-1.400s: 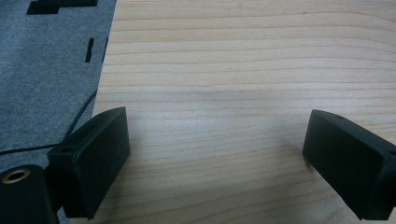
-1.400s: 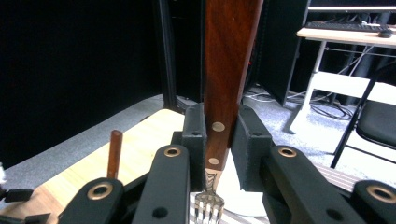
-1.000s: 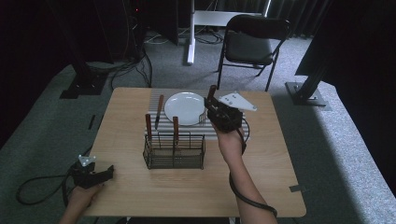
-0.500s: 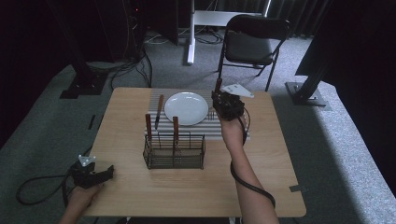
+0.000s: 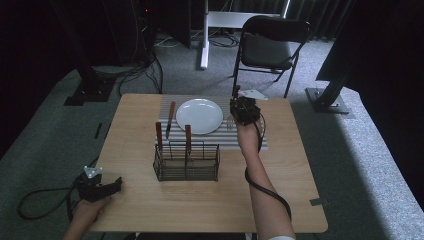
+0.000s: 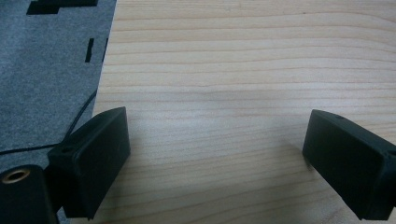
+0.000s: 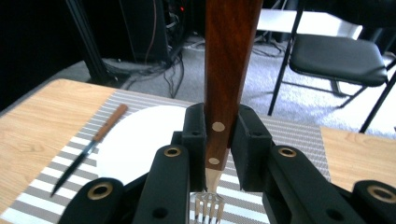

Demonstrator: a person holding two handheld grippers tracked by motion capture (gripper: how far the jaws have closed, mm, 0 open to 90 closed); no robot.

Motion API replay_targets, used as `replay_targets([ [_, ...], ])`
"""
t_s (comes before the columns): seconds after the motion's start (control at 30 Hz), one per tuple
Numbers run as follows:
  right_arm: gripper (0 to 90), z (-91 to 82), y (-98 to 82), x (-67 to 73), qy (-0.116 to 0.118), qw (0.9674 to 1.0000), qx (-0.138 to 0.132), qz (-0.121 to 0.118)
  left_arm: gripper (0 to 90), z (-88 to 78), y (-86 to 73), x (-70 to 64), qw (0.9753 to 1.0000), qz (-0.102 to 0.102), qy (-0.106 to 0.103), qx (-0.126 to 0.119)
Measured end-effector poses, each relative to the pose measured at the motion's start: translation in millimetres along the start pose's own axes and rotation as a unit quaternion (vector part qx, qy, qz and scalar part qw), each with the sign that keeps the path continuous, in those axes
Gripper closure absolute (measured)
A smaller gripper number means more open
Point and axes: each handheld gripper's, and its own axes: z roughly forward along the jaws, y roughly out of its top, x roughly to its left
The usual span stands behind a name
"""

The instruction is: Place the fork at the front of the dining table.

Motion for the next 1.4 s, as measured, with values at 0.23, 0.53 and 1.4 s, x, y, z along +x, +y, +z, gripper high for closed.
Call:
replay_targets([
  [0.23,76.6,23.7,-3.6,-8.3,-0.015,0.9994,0.029,0.009,7.3,0.0,0.0,0.0,1.0,0.0,0.0,0.0],
  [0.53,76.6,52.2,-11.6,-15.0,-0.036,0.997,0.067,0.016,7.3,0.0,0.0,0.0,1.0,0.0,0.0,0.0],
  [1.4,76.6,112.2,-21.4,-11.7,-0.055,0.9882,0.14,0.029,7.3,0.0,0.0,0.0,1.0,0.0,0.0,0.0],
])
